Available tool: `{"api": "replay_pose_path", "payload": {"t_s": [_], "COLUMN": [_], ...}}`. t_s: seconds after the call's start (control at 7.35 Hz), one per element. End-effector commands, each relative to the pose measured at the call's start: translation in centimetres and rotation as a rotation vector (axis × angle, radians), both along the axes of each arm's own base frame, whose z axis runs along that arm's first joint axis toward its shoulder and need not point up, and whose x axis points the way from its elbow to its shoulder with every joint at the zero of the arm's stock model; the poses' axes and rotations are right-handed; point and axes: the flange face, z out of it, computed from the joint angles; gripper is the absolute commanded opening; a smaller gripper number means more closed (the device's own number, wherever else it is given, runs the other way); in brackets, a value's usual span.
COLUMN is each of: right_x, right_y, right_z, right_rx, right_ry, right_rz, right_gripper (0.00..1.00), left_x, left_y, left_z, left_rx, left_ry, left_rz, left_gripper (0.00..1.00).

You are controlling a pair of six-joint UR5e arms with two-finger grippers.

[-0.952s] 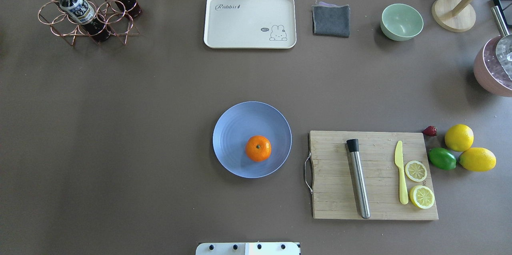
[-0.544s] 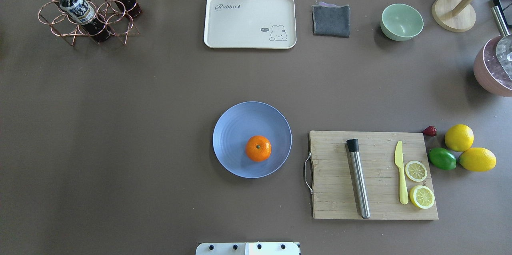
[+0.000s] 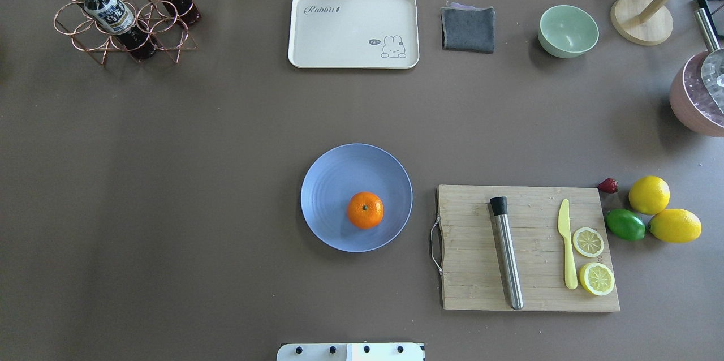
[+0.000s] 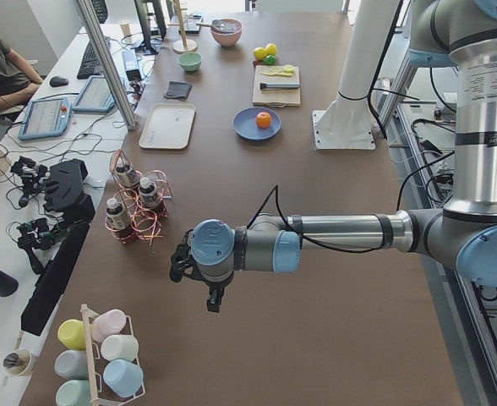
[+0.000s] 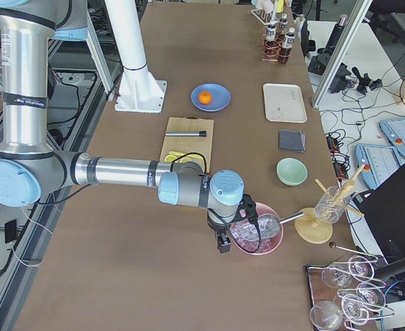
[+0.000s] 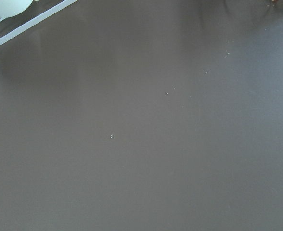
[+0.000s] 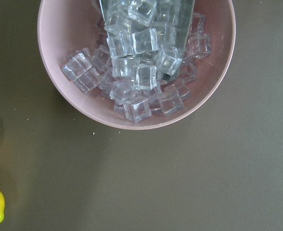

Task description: Pick orange to plate

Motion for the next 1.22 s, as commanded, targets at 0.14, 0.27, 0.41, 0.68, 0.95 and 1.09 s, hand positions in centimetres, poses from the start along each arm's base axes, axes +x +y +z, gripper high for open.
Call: {"api": "replay_pose_path", "payload": {"t_s": [0.14,0.27,0.41,0.68,0.95,1.09], "right_x": [-0.2,-0.2,-0.2,-0.1,-0.2,-0.2], "right_y": [0.0,-0.1,0.0,0.0,0.1,0.3], "right_z": [-0.1,-0.2,-0.1,-0.1,0.1,0.3], "right_rx": [0.002,0.005,0.002,0.002,-0.003,-0.008], "right_ry": [0.001,0.001,0.001,0.001,0.001,0.001], "right_rz": [-0.004,-0.004,-0.004,-0.003,-0.004,-0.004], "right_gripper": [1.00,1.00,1.00,1.00,1.00,1.00], "left_x": [-0.4,-0.4,-0.4,-0.4,-0.4,-0.4], "left_y": [0.2,0.2,0.2,0.3,1.3,1.8], "left_z": [0.2,0.3,0.3,0.4,1.6,2.0], "left_rx": [-0.005,-0.006,-0.007,-0.033,-0.091,-0.097], "left_ry": [0.009,0.009,0.010,0.008,0.005,0.004], "left_rz": [-0.010,-0.010,-0.011,-0.022,-0.051,-0.051], "left_gripper": [0.98,0.98,0.98,0.98,0.98,0.98]}}
